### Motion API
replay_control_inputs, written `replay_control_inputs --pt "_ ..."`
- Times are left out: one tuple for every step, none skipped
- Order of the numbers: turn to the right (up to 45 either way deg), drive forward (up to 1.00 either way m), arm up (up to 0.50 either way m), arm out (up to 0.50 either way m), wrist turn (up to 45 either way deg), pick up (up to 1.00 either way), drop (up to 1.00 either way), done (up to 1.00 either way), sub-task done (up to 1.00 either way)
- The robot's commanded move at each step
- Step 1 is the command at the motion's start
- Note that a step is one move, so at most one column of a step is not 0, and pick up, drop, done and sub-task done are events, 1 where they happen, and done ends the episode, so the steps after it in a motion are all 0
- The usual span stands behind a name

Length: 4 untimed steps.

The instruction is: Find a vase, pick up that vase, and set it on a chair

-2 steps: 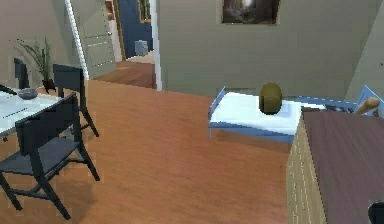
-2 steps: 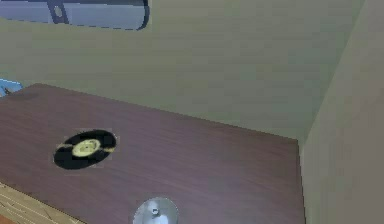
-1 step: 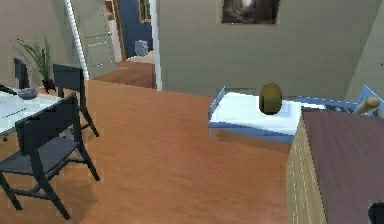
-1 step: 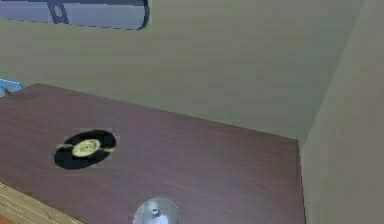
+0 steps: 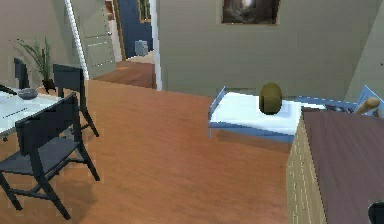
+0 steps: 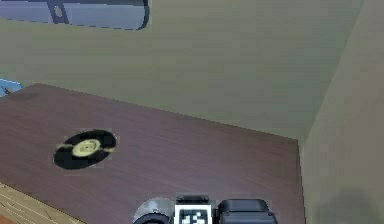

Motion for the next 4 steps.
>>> replay_control_inputs --pt "0.0 0.00 0.00 0.04 0.0 0.00 0.00 0.00 0.00" --pt "0.0 0.00 0.00 0.00 45.0 0.00 0.00 0.00 0.00" --pt "0.0 0.00 0.00 0.00 45.0 0.00 0.00 0.00 0.00" --pt "0.0 0.00 0.00 0.00 45.0 0.00 0.00 0.00 0.00"
